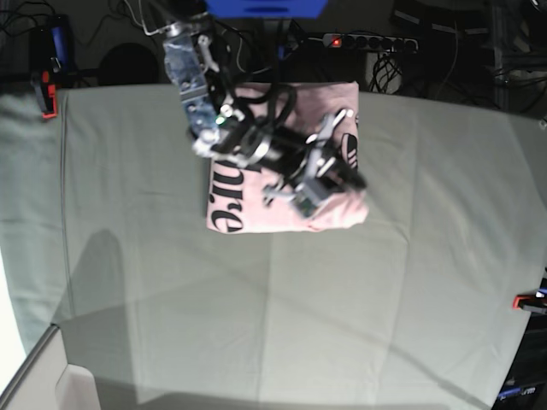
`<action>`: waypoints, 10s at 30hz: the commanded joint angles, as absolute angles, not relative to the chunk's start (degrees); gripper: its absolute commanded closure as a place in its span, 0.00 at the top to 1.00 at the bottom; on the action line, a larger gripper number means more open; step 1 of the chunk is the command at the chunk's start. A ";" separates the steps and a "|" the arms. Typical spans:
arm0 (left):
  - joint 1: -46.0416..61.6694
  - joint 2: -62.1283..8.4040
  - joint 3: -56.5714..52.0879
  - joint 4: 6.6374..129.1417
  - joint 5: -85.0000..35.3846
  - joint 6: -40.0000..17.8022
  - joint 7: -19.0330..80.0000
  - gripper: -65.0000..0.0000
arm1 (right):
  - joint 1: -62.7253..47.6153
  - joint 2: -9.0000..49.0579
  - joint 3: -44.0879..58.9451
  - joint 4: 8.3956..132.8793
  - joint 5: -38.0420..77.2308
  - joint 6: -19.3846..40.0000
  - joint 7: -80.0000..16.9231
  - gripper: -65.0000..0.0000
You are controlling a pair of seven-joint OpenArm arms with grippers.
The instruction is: Layout the t-shirt on the table in an organized manner, then fold the t-shirt properly
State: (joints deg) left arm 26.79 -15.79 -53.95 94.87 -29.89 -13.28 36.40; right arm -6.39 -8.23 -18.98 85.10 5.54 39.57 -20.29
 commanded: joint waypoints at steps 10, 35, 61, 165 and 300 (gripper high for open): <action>25.27 -16.66 -54.29 95.60 -30.20 -13.41 35.21 0.01 | -6.73 -2.24 -28.53 85.32 7.16 40.00 -18.59 0.19; 26.51 -16.66 -54.37 95.60 -30.20 -13.41 35.21 0.01 | 7.08 -1.54 -17.89 73.27 6.90 40.00 -18.59 0.43; 25.89 -16.66 -54.46 95.60 -30.20 -13.41 35.21 0.01 | 12.53 0.40 -23.08 60.70 6.90 40.00 -18.24 0.13; 11.30 0.13 -15.78 93.05 -30.11 -13.23 52.26 0.86 | -30.20 4.70 25.63 98.24 7.16 40.00 -17.10 0.03; 16.22 -16.22 -17.36 28.44 -7.16 -13.41 12.26 0.00 | -30.73 -5.58 48.75 58.33 3.38 40.00 -23.52 0.02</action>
